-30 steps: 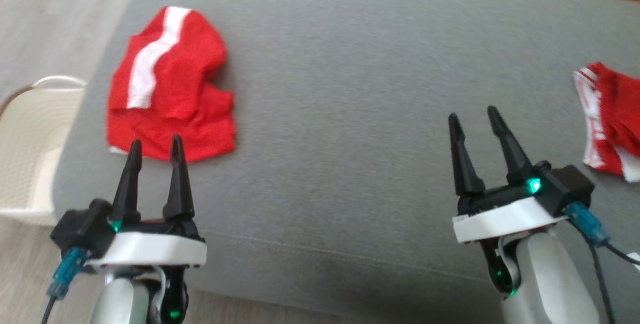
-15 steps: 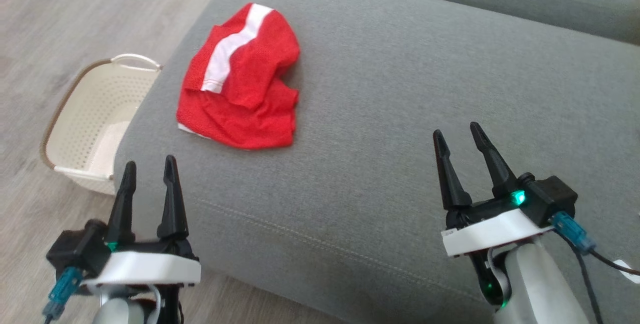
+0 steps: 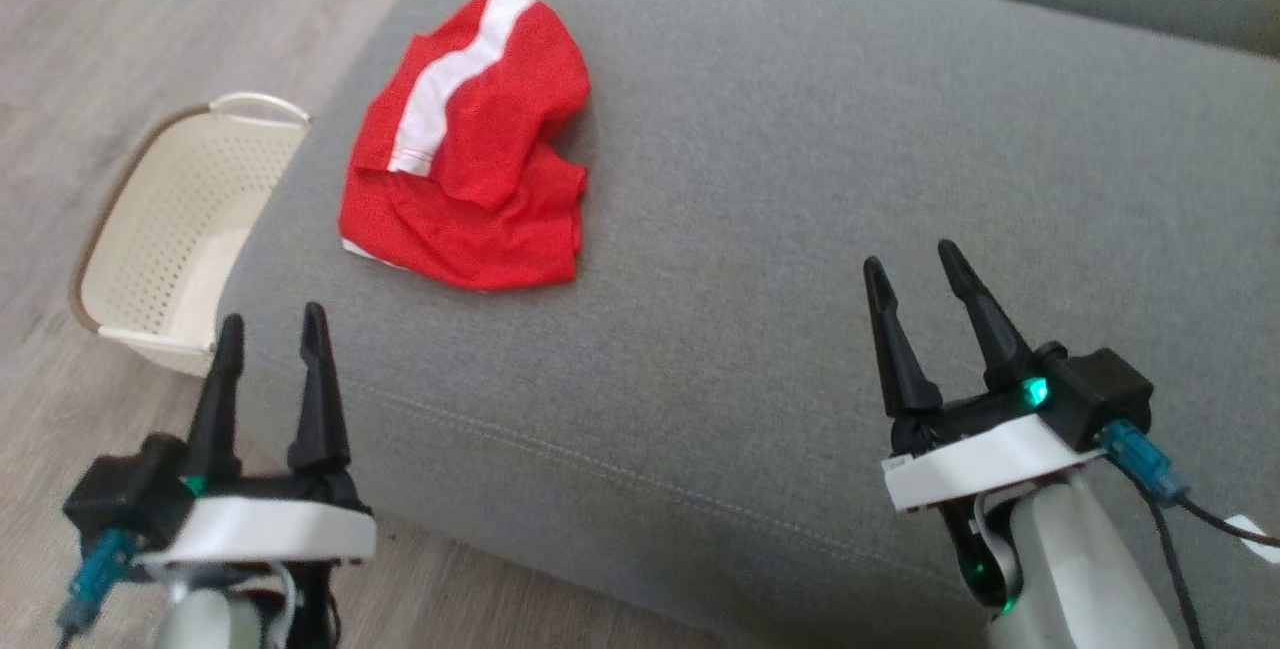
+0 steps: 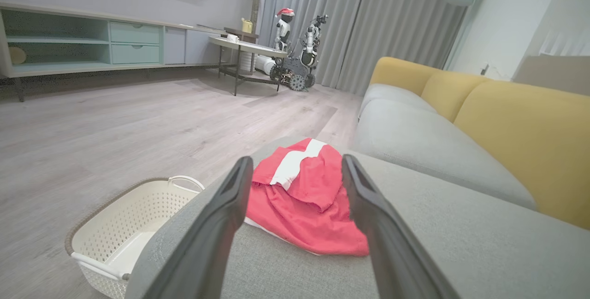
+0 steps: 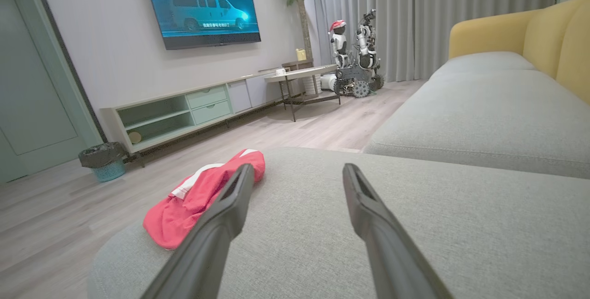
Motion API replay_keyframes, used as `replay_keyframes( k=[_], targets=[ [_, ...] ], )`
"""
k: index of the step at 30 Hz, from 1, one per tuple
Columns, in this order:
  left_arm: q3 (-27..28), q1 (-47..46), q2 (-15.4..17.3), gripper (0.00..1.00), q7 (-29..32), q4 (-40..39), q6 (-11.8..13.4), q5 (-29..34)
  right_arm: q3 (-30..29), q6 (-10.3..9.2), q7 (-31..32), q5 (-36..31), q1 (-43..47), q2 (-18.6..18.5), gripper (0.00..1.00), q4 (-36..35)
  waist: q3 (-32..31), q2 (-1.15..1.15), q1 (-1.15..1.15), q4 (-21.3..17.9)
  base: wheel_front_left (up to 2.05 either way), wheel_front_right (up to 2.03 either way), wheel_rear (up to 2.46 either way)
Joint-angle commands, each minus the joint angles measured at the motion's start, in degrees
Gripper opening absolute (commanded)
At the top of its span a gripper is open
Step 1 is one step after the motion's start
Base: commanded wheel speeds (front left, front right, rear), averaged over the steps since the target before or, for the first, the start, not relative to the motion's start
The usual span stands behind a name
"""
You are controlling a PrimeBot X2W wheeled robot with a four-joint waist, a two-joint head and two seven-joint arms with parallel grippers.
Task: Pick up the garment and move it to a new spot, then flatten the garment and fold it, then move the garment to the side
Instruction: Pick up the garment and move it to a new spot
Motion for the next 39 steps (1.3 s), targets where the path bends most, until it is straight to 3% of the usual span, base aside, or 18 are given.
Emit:
replay_keyframes(
  k=[1, 10, 19, 23, 26, 34, 39],
  targets=[
    [3.3, -4.4, 0.6, 1.0, -0.3, -0.4, -1.4, 1.4, 1.1, 0.36, 0.3, -1.0, -2.5, 0.3, 1.0, -2.8, 2.3, 0.0, 0.0, -1.5, 0.0, 0.0, 0.0],
    [5.1, -15.3, 4.8, 1.0, 0.0, 7.8, -4.6, 2.0, -1.0, 0.36, 3.8, -3.3, -4.6, -2.5, 1.0, -9.3, 11.2, 0.0, 0.0, -4.3, 0.0, 0.0, 0.0],
    [2.4, -30.9, 9.6, 1.0, 11.3, 23.8, -5.6, -2.1, -1.0, 0.36, 6.3, -4.3, -6.4, -4.6, 1.0, -15.1, 18.9, 0.0, 0.0, -7.5, 0.0, 0.0, 0.0],
    [2.0, -36.6, 11.6, 1.0, 12.4, 31.1, -5.7, -2.4, -1.0, 0.36, 6.8, -4.5, -7.0, -5.0, 1.0, -16.6, 20.4, 0.0, 0.0, -9.1, 0.0, 0.0, 0.0],
    [2.3, -39.8, 12.5, 1.0, 11.1, 35.8, -4.9, -2.0, -1.3, 0.36, 6.9, -4.6, -7.2, -5.0, 1.0, -17.2, 20.9, 0.0, 0.0, -10.3, 0.0, 0.0, 0.0],
    [1.8, -46.0, 14.3, 1.0, 8.8, 48.5, 0.1, 0.7, -1.7, 0.36, 6.7, -4.5, -7.3, -5.0, 1.0, -17.3, 21.5, 0.0, 0.0, -12.1, 0.0, 0.0, 0.0],
    [1.2, -48.8, 14.4, 1.0, 8.1, 53.9, 0.0, 0.8, -1.9, 0.36, 6.8, -4.7, -7.2, -5.1, 1.0, -17.6, 21.8, 0.0, 0.0, -12.2, 0.0, 0.0, 0.0]
  ],
)
